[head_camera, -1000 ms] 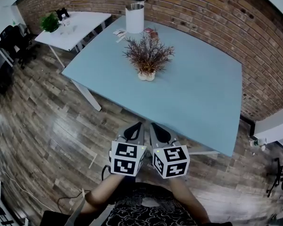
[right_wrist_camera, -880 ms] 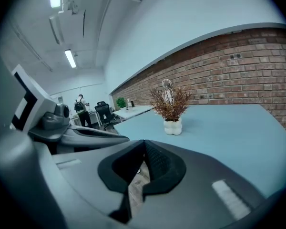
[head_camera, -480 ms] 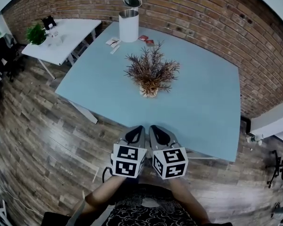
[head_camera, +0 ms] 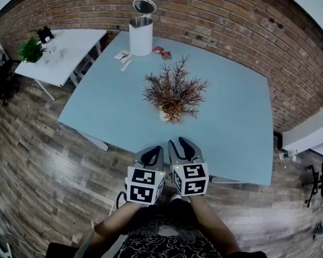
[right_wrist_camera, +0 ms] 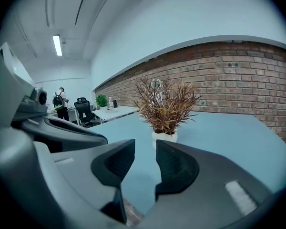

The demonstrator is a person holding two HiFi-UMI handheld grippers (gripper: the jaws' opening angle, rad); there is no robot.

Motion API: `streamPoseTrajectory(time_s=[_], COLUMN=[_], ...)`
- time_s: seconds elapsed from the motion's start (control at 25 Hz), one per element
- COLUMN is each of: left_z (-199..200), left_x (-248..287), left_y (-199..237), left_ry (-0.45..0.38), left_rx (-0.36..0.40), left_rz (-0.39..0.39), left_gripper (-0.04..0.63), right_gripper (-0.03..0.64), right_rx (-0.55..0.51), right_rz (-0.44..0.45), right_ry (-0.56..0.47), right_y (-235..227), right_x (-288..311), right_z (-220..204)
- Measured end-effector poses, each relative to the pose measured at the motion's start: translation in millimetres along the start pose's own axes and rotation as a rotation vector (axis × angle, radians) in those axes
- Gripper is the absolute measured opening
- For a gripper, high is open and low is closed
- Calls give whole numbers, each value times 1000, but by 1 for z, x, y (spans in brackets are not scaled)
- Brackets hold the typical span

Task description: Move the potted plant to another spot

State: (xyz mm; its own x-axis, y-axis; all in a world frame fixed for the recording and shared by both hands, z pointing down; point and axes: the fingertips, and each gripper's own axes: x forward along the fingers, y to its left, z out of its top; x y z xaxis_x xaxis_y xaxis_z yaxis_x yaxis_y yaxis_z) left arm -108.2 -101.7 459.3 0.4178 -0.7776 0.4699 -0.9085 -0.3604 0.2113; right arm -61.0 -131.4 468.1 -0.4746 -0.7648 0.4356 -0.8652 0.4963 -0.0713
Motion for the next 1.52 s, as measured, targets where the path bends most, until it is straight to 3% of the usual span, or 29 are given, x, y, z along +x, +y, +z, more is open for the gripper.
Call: streamPoseTrajectory(time_s=[0.44,0.96,1.52], left_z=[7,22,28], left_x=[12,40,57], left_y=[41,64,81], left_ry=[-6,-8,15], left_rx=[-6,-19,-26], left_rz=[46,88,136], left_gripper=[-6,-6,-6], right_gripper=[273,415,480], right_rx=[-5,-11,37], right_rz=[-89,-105,-126], right_ry=[11,66,102], right_y=[-26,-49,-56], right_x=[66,124,161], right_z=[-4,-13,-12])
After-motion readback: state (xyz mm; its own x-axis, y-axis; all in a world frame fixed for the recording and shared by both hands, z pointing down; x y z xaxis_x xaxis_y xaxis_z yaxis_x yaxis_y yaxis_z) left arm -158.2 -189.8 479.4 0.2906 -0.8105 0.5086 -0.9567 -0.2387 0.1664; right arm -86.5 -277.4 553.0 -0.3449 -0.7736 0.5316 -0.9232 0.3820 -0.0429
